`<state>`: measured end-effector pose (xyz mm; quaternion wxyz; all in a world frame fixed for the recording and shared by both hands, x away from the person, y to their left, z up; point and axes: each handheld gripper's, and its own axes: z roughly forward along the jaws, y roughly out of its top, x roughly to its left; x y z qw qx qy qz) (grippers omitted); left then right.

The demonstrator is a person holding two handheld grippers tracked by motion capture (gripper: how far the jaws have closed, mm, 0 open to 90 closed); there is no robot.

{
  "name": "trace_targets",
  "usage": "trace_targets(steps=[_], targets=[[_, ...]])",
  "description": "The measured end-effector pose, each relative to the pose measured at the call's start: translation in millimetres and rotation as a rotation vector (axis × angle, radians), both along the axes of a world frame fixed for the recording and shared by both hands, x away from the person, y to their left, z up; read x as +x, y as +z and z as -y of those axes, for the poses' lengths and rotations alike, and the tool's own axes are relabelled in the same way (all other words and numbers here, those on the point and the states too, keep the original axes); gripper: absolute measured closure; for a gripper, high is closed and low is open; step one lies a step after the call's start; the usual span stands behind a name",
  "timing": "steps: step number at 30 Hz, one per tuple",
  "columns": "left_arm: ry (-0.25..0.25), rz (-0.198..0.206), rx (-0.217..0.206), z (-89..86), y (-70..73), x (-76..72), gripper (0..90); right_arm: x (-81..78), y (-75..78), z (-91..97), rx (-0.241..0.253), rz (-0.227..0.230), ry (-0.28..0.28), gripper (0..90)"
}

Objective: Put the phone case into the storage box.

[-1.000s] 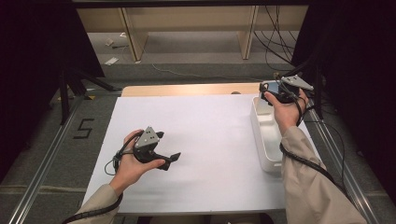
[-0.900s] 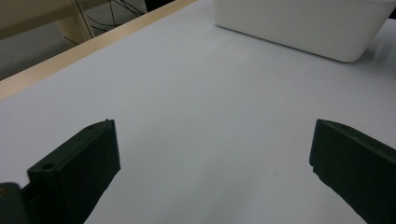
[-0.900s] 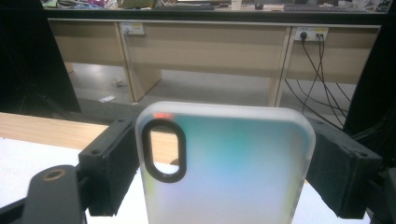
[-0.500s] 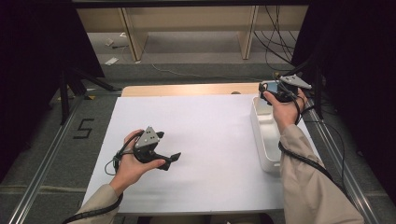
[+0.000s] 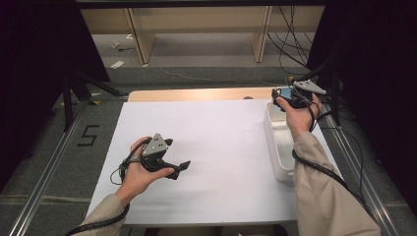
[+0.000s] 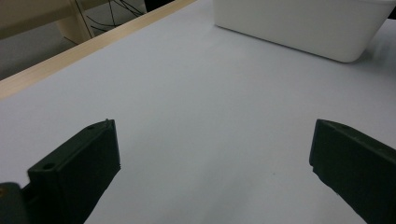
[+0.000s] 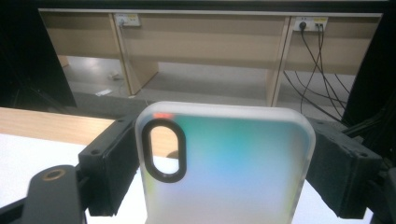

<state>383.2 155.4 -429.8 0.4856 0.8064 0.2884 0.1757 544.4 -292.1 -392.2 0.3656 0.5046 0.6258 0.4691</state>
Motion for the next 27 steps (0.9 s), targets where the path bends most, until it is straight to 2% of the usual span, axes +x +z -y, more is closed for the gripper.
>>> trace_targets(steps=[27], targets=[[0.0,-0.001,0.0,0.2,-0.3,-0.1,1.4,4.1,-6.5,-2.3,-0.015,-0.014,0.003,18.5]])
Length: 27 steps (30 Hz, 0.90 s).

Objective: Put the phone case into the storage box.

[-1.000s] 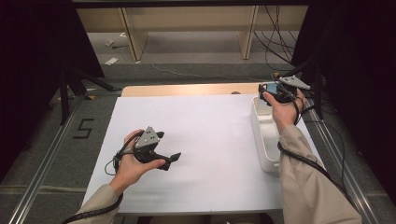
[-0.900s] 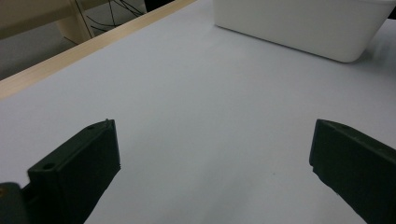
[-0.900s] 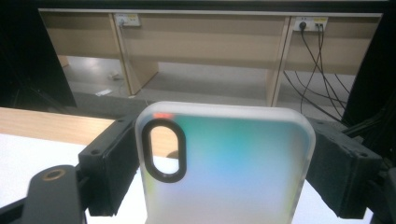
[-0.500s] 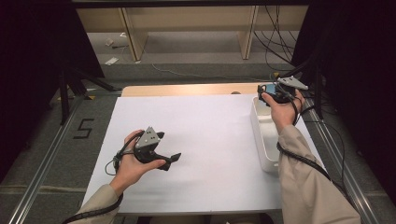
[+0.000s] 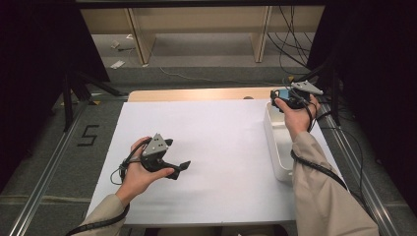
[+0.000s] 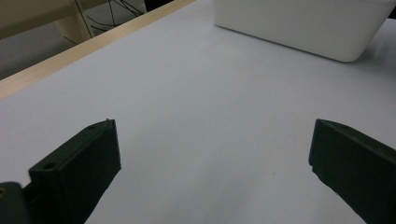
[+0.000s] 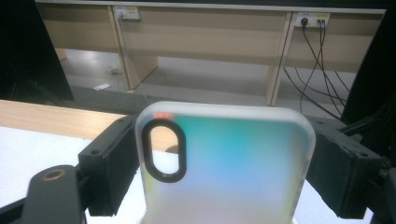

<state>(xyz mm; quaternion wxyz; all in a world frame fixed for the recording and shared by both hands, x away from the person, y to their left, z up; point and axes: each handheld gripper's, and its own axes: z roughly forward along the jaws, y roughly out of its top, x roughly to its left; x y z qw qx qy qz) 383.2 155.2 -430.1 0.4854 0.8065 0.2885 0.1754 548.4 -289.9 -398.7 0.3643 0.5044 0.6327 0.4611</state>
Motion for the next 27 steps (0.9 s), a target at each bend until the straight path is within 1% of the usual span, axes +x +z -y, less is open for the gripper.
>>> trace_targets(steps=[14,21,27], targets=[[0.001,0.001,0.0,0.2,-0.3,-0.1,1.4,2.9,-3.7,-1.1,-0.006,-0.01,0.002,18.4],[0.0,0.001,0.001,0.2,-0.2,-0.3,1.4,4.9,-9.5,0.6,-0.01,-0.027,-0.008,18.4],[-0.002,0.0,0.001,0.3,-0.4,-0.3,1.4,6.4,-11.7,-0.2,-0.012,-0.031,-0.007,18.4]])
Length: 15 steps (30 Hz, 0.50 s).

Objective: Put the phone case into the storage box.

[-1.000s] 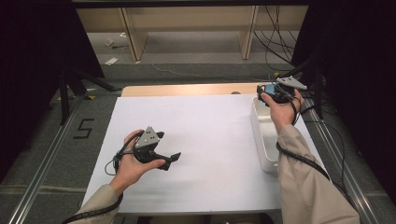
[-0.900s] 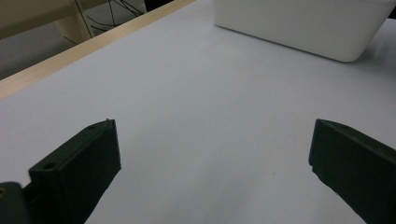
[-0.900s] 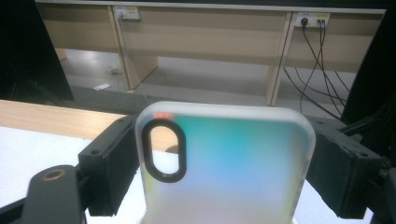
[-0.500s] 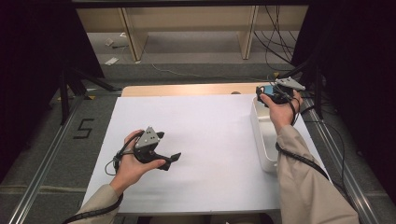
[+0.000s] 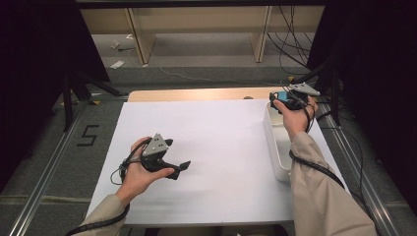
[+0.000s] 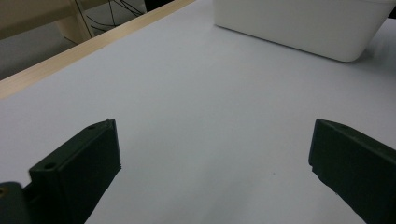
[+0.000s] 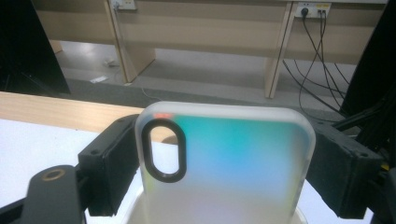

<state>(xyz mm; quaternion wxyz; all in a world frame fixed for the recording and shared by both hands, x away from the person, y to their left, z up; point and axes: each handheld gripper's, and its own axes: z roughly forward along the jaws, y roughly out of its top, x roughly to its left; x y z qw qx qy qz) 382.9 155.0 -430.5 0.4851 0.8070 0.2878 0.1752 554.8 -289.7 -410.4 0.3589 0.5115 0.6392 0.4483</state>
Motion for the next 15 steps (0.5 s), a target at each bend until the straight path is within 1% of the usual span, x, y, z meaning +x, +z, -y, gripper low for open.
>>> trace_targets(steps=[11,15], targets=[[-0.001,0.0,-0.001,0.5,0.1,-0.2,1.4,1.7,-4.1,-1.8,-0.009,-0.008,0.003,18.4],[-0.002,0.001,0.0,0.7,0.2,0.0,1.5,1.9,-5.2,-1.9,-0.008,-0.019,0.001,18.4]])
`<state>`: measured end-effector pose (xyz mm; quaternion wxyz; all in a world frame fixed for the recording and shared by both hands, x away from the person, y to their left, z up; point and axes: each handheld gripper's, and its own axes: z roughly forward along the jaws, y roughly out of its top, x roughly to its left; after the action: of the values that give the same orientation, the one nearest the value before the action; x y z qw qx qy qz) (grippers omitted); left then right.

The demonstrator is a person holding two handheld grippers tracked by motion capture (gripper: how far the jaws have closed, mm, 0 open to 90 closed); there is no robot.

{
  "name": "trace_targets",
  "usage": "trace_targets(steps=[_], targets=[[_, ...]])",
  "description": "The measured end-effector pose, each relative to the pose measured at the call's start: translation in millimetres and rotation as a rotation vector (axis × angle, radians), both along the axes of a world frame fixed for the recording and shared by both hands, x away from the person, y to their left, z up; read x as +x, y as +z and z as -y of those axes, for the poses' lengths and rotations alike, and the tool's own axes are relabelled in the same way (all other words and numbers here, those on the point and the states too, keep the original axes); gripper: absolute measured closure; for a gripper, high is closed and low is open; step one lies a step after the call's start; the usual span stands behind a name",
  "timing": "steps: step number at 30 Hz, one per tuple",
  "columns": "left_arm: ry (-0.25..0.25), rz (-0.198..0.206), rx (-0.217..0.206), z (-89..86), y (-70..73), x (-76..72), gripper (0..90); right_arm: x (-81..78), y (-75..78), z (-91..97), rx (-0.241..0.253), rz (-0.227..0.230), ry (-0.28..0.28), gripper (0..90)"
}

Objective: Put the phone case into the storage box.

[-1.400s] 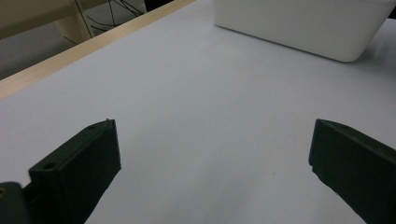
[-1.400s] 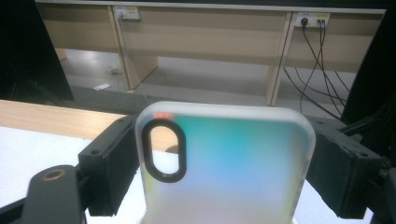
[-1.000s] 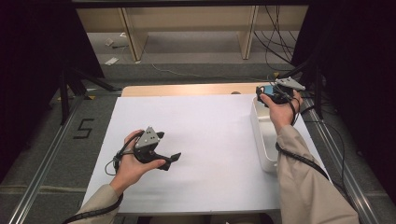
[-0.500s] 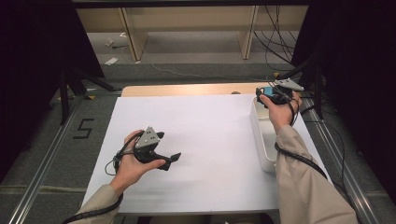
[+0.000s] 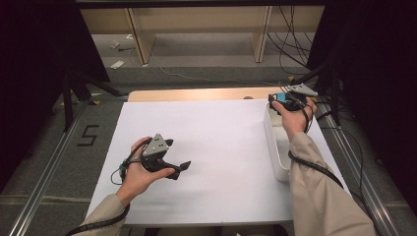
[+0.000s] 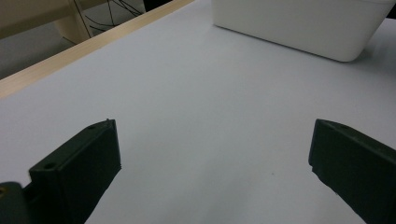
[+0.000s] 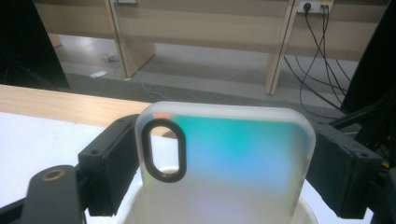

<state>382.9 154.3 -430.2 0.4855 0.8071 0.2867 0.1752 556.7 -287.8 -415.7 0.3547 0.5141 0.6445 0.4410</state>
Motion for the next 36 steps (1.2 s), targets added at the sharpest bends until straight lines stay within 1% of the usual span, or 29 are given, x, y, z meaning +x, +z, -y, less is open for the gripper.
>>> trace_targets(steps=[12,17,20,36], targets=[[0.0,-0.001,-0.001,-0.1,0.0,0.2,1.5,2.6,-3.1,0.2,-0.019,-0.008,0.005,18.4],[-0.001,0.0,-0.001,0.1,0.1,0.4,1.5,3.6,-3.3,-0.1,-0.014,-0.009,0.004,18.4],[-0.002,0.001,-0.002,0.1,0.2,0.4,1.5,4.8,-3.2,-0.2,-0.018,-0.008,0.01,18.3],[-0.001,0.004,-0.005,-0.5,0.5,0.5,1.5,8.5,-4.9,-1.9,-0.021,-0.004,0.004,17.9]])
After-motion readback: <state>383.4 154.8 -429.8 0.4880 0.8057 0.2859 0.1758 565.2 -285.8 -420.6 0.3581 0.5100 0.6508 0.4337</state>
